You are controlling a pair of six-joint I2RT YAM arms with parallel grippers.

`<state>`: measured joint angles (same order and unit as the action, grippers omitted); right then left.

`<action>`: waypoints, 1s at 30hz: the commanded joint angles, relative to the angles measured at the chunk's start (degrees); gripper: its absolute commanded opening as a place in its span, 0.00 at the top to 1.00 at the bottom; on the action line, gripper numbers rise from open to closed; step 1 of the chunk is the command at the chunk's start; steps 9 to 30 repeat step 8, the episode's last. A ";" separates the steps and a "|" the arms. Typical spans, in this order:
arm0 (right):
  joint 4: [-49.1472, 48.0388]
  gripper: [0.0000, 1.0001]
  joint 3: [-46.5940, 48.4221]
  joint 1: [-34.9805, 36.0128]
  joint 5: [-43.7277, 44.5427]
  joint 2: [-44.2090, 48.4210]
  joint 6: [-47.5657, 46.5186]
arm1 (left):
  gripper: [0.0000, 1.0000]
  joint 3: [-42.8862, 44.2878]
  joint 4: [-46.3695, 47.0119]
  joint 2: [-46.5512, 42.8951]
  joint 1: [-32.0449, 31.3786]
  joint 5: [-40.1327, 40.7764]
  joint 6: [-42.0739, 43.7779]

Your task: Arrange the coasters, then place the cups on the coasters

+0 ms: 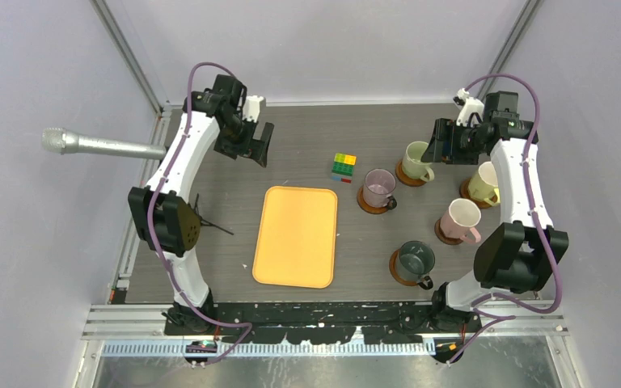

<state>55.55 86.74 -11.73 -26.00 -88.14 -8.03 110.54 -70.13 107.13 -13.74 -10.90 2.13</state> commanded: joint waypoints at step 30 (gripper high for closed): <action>-2.50 0.20 0.98 0.13 0.20 5.04 1.34 | 0.00 1.75 3.07 -4.99 0.30 1.67 -0.84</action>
